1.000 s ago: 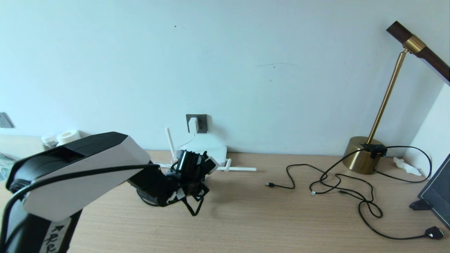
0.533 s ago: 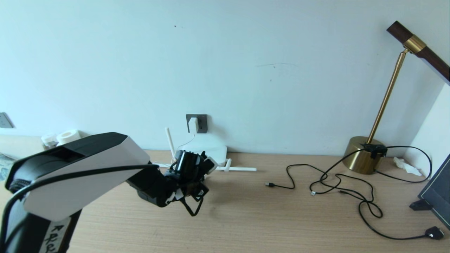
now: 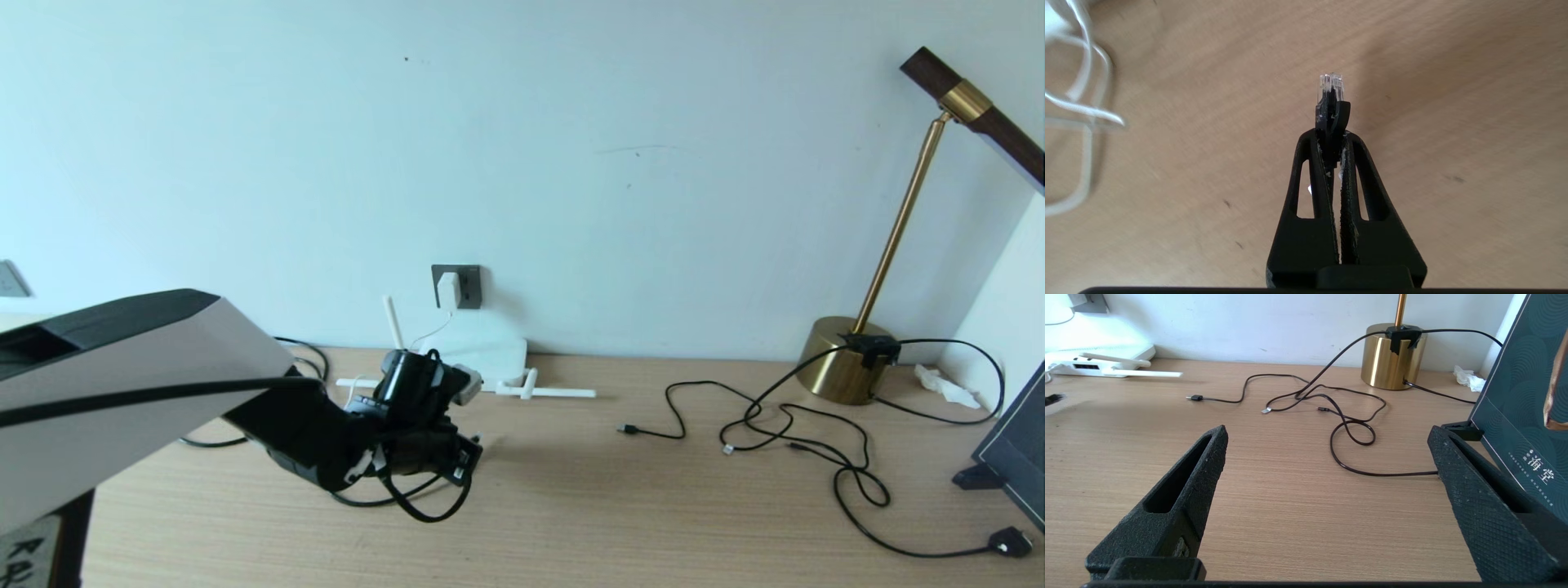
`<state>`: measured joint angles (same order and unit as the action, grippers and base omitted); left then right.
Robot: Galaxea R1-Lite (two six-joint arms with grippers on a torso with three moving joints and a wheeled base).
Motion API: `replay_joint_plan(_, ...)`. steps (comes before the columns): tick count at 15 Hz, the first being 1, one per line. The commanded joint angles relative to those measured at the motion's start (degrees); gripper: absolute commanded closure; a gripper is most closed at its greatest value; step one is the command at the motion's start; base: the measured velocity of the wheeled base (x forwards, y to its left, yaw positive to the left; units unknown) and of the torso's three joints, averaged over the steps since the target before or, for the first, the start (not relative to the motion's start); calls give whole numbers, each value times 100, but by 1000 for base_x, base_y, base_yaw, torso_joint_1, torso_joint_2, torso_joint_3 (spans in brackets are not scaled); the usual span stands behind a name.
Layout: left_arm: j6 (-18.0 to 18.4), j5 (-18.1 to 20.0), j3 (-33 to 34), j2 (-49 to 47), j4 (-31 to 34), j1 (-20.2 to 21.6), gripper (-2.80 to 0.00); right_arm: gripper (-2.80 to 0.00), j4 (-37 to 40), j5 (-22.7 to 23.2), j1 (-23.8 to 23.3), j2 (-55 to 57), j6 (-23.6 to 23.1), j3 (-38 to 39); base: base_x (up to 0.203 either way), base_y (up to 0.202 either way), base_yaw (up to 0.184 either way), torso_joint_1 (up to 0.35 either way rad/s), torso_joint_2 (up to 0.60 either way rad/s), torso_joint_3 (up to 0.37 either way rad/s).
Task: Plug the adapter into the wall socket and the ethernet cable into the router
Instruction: Hand it to the other hand
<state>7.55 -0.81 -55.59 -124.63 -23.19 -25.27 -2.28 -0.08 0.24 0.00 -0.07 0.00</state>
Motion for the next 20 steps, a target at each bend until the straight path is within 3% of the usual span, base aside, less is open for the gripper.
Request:
replay_joint_plan(1,-344,231,250,390,-88,4,0,-280,-5,-1,2,9,-1,70,0,0,0,0,0,0)
replay_joint_plan(3,-630,360,454,599,-296,14,0,-280,-6,-1,2,9,-1,70,0,0,0,0,0,0)
replay_joint_plan(6,-737,461,883,890,-699,55,0,-280,-8,-1,2,9,-1,70,0,0,0,0,0,0)
replay_joint_plan(8,-1221,560,1071,1064,-1013,74,0,-280,-1,-1,2,9,-1,70,0,0,0,0,0,0)
replay_joint_plan(11,-1736,828,1261,1203,-1100,101,0,-280,-1,-1,2,9,-1,70,0,0,0,0,0,0)
replay_joint_plan(15,-2091,950,1183,1021,-1100,312,0,-280,-1,-1,2,9,-1,70,0,0,0,0,0,0)
replay_joint_plan(19,-1938,875,1300,1026,-1115,365,0,-280,-2,-1,2,9,-1,70,0,0,0,0,0,0)
replay_joint_plan(20,-1641,819,1463,1064,-1141,365,0,-280,-1,-1,2,9,-1,70,0,0,0,0,0,0)
